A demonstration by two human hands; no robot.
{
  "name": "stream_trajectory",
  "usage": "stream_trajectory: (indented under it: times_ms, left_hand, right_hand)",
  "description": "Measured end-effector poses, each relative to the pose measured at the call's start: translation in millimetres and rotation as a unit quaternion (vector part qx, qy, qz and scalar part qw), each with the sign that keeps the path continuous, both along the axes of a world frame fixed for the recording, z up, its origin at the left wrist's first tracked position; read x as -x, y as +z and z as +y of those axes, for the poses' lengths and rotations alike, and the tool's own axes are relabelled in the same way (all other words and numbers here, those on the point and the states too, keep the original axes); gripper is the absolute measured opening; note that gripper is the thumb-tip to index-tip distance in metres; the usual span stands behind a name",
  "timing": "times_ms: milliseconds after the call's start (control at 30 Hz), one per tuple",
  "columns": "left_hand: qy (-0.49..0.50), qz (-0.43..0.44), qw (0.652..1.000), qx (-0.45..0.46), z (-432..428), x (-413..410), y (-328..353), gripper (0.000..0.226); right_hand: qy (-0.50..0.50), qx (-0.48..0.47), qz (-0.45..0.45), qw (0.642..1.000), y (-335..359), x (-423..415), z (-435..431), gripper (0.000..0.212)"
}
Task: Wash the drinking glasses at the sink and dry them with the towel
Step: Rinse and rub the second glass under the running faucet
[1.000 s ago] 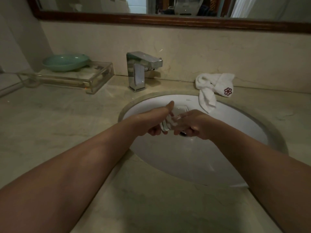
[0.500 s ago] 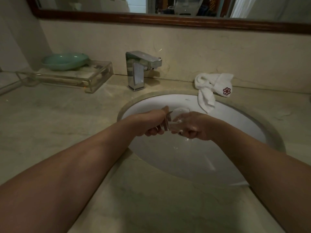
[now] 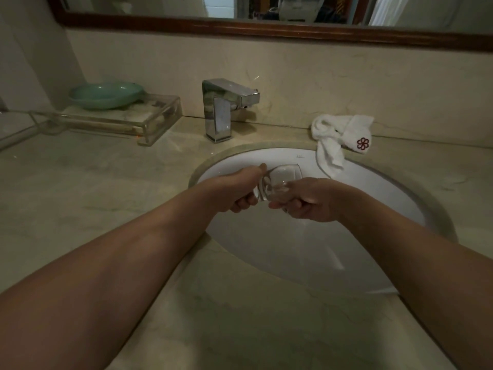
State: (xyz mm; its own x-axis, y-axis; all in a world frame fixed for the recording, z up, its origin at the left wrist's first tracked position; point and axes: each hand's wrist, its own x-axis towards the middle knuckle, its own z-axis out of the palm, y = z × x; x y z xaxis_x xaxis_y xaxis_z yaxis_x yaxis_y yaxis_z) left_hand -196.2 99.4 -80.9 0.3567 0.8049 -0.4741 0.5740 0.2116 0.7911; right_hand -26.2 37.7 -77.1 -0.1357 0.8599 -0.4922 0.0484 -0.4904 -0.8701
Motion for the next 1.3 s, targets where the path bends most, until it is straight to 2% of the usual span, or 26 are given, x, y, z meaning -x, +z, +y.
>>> stream_trajectory:
  times_ms: [67,167,233,300,433,533,633,700,767,833,933,1033,1100,1133,1200,1300]
  left_hand:
    - [-0.009,-0.001,1.000,0.004,-1.3,0.6,0.9,0.069]
    - [-0.040,0.000,0.999,0.029,-4.2,1.3,0.1,0.072]
    - [-0.045,0.001,0.998,0.040,-5.4,1.2,0.0,0.072]
    - [-0.027,0.001,0.999,0.040,-4.8,0.8,0.7,0.074]
    - [0.000,-0.039,0.999,0.023,-2.1,1.7,2.2,0.082]
    - [0.023,-0.093,0.994,0.047,-0.1,3.9,1.5,0.074]
    - [0.048,-0.102,0.993,0.023,5.6,6.4,-4.0,0.061]
    - [0.048,-0.100,0.994,0.012,5.3,6.6,-2.7,0.047]
    - [0.027,-0.092,0.995,0.027,-0.1,5.8,1.9,0.037]
    - [-0.003,-0.099,0.994,0.050,-6.0,4.1,5.3,0.038]
    - [-0.015,-0.093,0.994,0.052,-7.3,3.7,5.5,0.050]
    - [0.020,-0.067,0.997,0.023,-5.2,4.7,5.0,0.056]
    - [0.025,-0.052,0.998,0.014,-7.3,4.6,6.2,0.052]
    - [0.019,-0.041,0.999,0.013,-9.4,4.0,7.4,0.051]
    - [0.011,-0.023,1.000,0.011,-11.6,3.4,6.7,0.054]
    - [0.017,-0.044,0.999,0.001,-8.0,6.3,1.2,0.069]
  right_hand:
    - [0.005,-0.009,-0.042,0.999,-0.5,0.5,-0.6,0.010]
    - [-0.016,-0.027,-0.172,0.985,-0.6,1.8,-2.0,0.022]
    - [-0.036,-0.029,-0.207,0.977,-0.4,3.6,-1.4,0.022]
    - [-0.046,-0.033,-0.173,0.983,1.4,6.8,-1.0,0.019]
    - [-0.033,-0.014,-0.063,0.997,5.0,11.4,-3.6,0.029]
    - [-0.022,0.003,-0.042,0.999,3.1,15.6,-4.9,0.023]
    - [-0.020,-0.002,-0.029,0.999,-0.3,18.4,-3.6,0.014]
    - [-0.009,-0.019,-0.061,0.998,1.6,18.9,-4.9,0.009]
    - [-0.006,-0.041,-0.149,0.988,3.0,16.5,-6.4,0.010]
    - [-0.015,-0.062,-0.230,0.971,0.9,12.0,-5.5,0.016]
    - [-0.022,-0.059,-0.210,0.976,0.4,11.2,-2.1,0.020]
    - [0.004,-0.015,-0.120,0.993,2.4,11.8,-1.0,0.023]
    - [0.041,0.000,-0.062,0.997,2.2,13.7,-2.1,0.015]
    - [0.045,-0.004,-0.062,0.997,1.5,15.1,-2.3,0.010]
    - [0.020,-0.034,-0.122,0.992,1.3,17.1,-3.7,0.008]
    - [-0.037,-0.101,-0.207,0.972,2.5,18.3,-5.7,0.007]
